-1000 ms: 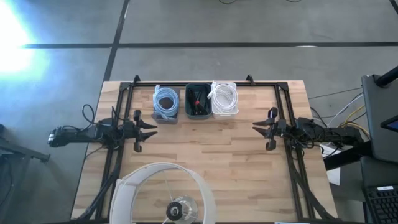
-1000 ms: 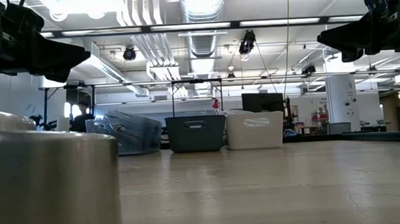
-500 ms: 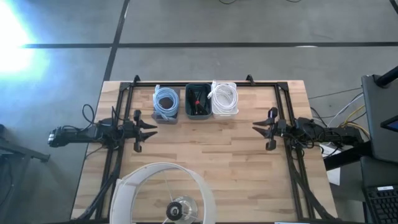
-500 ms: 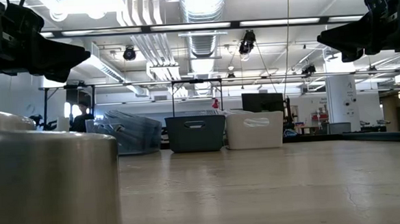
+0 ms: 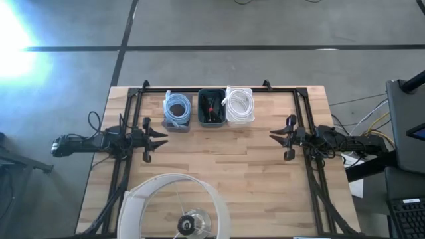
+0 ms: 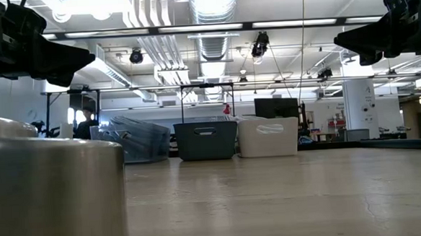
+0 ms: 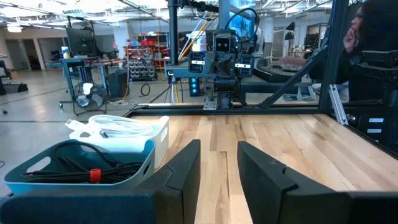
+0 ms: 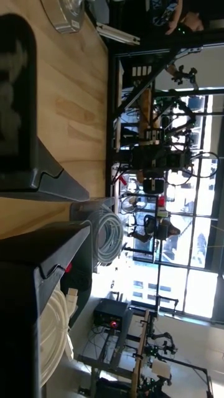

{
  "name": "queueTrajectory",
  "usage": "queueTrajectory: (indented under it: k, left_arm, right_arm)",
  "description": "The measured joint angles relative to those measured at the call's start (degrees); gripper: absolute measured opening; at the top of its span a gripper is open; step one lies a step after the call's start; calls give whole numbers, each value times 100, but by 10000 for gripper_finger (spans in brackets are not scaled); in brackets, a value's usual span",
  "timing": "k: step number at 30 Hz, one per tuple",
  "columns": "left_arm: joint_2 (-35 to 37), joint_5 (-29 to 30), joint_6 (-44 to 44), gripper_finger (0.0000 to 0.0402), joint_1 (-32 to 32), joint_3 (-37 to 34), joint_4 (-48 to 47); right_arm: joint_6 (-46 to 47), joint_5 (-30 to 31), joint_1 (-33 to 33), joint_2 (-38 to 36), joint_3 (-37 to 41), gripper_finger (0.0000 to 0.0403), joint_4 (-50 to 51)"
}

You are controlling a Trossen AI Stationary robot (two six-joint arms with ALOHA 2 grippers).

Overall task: Sort HDMI cables
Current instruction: Return to Home Position

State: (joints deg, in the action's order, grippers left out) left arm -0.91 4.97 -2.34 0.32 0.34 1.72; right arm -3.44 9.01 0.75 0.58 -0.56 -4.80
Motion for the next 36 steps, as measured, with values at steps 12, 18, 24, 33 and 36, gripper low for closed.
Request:
queueTrajectory:
  k: [12,18,24,33,36]
  left_arm:
    - [1,0,-1,110,0,0,0]
    - [1,0,0,110,0,0,1]
    - [2,0,0,110,1,0,0]
    - [1,0,-1,110,0,0,0]
    - [0,0,1,110,1,0,0]
  right_arm:
    - [0,-2,0,0,0,84,2]
    - [0,-2,0,0,0,89,1]
    - [0,-2,-1,0,0,80,2]
    - [0,-2,-2,0,0,66,1]
    - [0,-2,-1,0,1,63,0]
